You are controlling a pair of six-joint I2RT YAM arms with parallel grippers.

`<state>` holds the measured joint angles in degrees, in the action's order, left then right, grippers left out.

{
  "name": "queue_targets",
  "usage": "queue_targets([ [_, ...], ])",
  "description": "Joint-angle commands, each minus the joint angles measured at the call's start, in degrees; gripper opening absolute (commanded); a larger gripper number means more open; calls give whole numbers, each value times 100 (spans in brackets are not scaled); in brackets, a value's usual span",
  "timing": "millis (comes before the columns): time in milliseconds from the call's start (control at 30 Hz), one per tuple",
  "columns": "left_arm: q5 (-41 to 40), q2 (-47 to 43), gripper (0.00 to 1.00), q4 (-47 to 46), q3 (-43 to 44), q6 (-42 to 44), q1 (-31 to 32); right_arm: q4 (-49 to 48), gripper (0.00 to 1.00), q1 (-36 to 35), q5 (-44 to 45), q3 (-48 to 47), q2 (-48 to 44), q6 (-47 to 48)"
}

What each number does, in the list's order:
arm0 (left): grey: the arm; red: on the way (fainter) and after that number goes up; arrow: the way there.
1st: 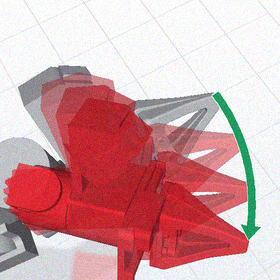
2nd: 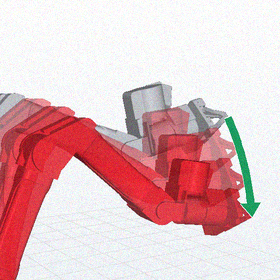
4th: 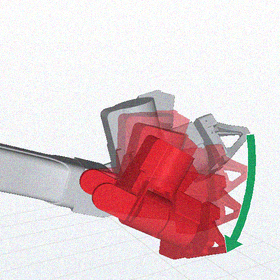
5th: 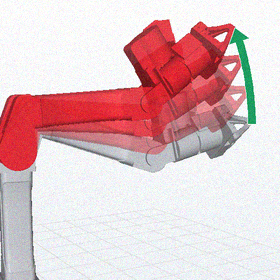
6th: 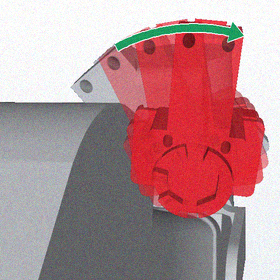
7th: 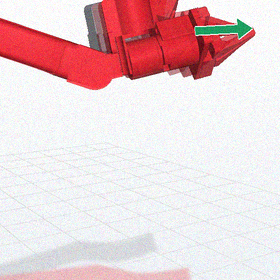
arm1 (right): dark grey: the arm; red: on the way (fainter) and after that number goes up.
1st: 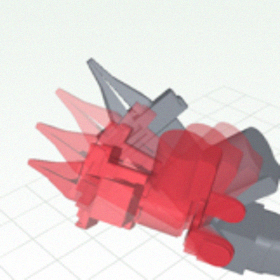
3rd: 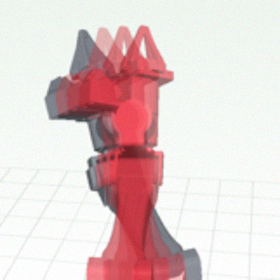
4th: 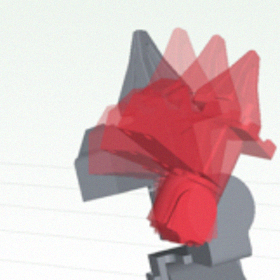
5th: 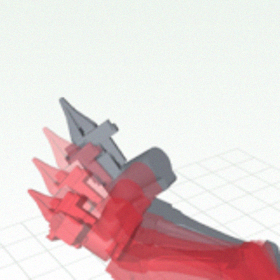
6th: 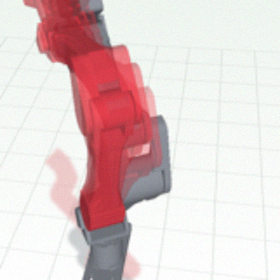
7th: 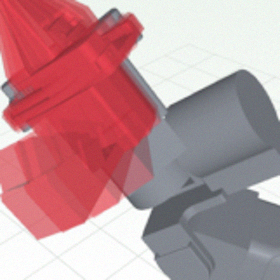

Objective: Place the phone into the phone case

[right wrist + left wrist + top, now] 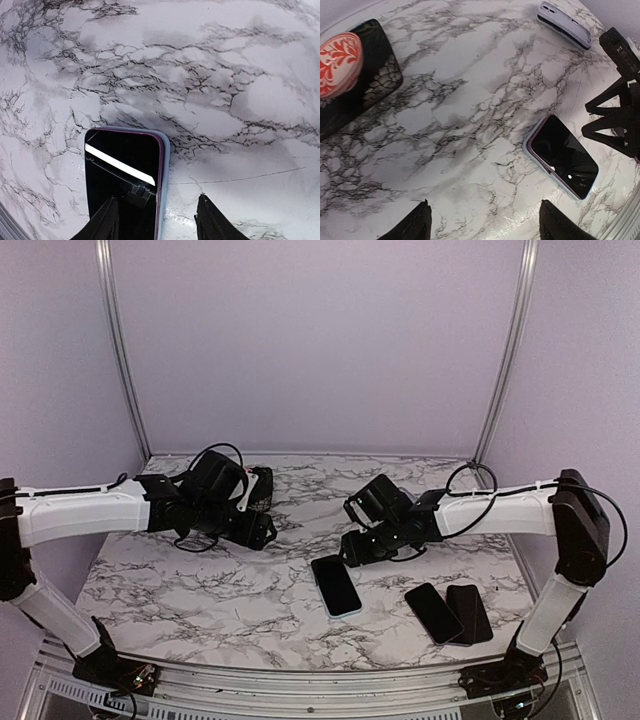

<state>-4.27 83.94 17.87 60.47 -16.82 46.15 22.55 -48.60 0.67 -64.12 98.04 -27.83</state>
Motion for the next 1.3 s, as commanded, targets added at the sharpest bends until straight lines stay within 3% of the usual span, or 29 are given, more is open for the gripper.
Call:
queue_targets([
  [0, 1099, 1179, 65, -44, 388, -383, 281, -451, 45, 68, -621, 273, 106, 176],
  [100, 1356, 1771, 60, -63, 782, -571, 409, -521, 43, 70, -655, 346, 202, 246],
  [267, 906, 2302, 56, -86, 1419, -359, 704, -594, 39, 72, -642, 470, 349, 201],
  [433, 636, 2801, 37, -82, 1597, -213, 729, -556, 37, 70, -454, 512, 463, 143],
  [633, 738, 3273, 37, -38, 1847, 261, 852, -594, 36, 50, -435, 527, 505, 28],
  [767, 125, 3563, 34, 325, 1979, 626, 1028, -583, 36, 5, -343, 547, 465, -67],
  [933, 61, 3896, 30, 771, 2111, 692, 1097, -532, 36, -83, -259, 481, 506, -112],
  [1067, -168, 3712, 22, 970, 1699, 687, 1132, -403, 36, -149, -162, 434, 492, -149],
  [1267, -5, 3671, 22, 910, 1619, 819, 1141, -252, 40, -170, -96, 329, 360, -173],
])
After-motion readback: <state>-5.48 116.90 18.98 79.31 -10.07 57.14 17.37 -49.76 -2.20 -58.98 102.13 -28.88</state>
